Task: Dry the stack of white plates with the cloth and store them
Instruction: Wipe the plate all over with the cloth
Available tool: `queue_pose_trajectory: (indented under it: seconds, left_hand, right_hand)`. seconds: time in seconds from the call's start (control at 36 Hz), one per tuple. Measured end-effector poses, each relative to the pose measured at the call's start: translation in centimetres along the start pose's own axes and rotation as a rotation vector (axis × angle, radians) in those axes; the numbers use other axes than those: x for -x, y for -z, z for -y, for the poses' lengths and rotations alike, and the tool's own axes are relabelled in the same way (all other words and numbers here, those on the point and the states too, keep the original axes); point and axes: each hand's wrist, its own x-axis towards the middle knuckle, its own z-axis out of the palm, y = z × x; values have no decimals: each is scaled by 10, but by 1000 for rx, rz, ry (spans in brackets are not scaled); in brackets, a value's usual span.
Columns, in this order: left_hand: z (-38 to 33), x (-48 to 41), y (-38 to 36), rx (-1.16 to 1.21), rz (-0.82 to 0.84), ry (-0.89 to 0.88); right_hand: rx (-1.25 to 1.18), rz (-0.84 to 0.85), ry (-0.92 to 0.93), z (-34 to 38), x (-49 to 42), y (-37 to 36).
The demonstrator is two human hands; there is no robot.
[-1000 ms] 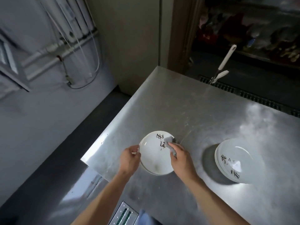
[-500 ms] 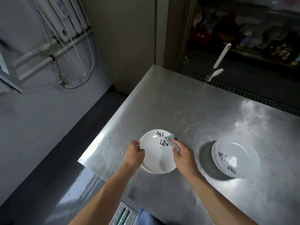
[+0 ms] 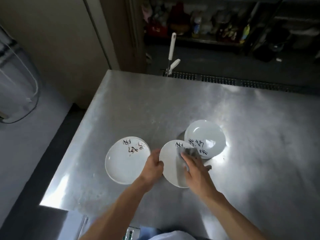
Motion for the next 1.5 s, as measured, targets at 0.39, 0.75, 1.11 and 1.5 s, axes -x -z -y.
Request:
queue_pose_trajectory:
  seconds: [0.39,0.75,1.11,1.5]
  left_hand:
    - [55,15,-59,82,130,262]
    - [56,10,-54,169,156,294]
    - [69,-5,-30,208,225,281]
    - [73,-10,-22,239,188,290]
  right_hand:
    - [233,469,-153,-71,78,-17]
    - [220,544,21,-44,58,-45]
    - [357,599,-19,-62,56,-31]
    - [-9,510,273,-38,70,-39]
